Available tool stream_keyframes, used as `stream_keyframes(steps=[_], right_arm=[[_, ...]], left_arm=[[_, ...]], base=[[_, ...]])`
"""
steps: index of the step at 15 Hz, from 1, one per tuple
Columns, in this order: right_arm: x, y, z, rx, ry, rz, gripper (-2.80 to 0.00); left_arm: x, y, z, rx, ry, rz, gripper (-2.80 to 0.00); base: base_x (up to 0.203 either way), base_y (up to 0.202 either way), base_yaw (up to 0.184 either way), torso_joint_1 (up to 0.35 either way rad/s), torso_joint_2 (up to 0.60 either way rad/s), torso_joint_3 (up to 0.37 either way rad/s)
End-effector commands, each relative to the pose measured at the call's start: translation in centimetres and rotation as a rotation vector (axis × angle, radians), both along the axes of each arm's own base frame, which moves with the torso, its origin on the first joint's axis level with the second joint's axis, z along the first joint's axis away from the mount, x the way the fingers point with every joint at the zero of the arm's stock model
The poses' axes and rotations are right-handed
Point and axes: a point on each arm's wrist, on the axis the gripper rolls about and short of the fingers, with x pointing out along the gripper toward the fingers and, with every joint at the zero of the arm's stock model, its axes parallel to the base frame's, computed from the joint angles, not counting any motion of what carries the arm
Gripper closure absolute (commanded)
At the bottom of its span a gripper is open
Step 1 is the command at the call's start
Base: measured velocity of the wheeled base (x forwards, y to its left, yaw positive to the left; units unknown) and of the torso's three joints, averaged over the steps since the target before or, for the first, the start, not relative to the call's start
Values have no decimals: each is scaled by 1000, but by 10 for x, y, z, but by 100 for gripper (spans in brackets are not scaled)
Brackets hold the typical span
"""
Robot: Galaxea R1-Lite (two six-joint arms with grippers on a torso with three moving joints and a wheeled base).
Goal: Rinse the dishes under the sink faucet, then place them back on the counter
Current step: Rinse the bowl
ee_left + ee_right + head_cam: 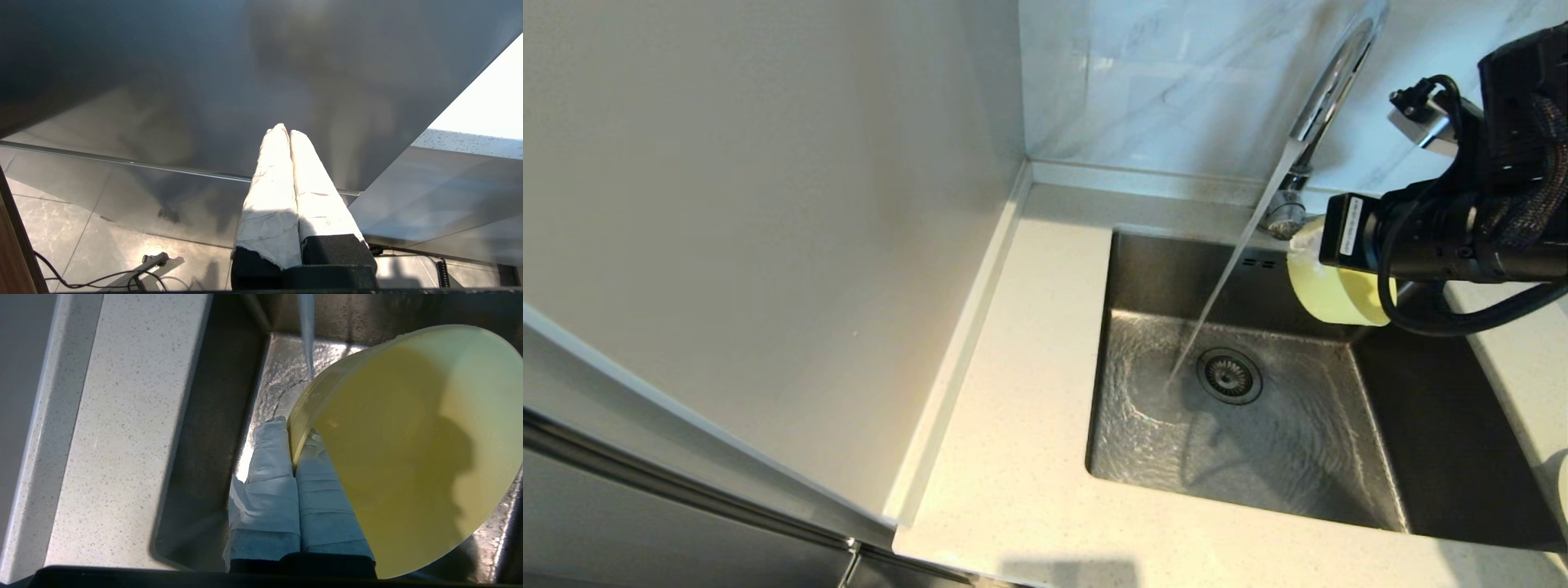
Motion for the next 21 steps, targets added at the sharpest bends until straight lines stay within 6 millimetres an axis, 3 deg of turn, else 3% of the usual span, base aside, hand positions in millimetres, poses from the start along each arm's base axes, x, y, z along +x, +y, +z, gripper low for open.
stream_keyframes(steps=[1, 9, 18, 21], right_arm=[[7, 8, -7, 1, 22, 12, 0], [39, 27, -16, 25, -64, -17, 0], [43, 38, -17, 14, -67, 9, 0], [43, 41, -24, -131, -71, 85, 0]], left_arm=[[0, 0, 0, 0, 0, -1, 0], [0, 0, 0, 0, 0, -1, 0], [0, 0, 0, 0, 0, 0, 0], [0, 0, 0, 0, 0, -1, 0]], base=[[0, 0, 0, 0, 0, 0], [0, 0, 0, 0, 0, 0], [0, 0, 0, 0, 0, 0], [0, 0, 0, 0, 0, 0]])
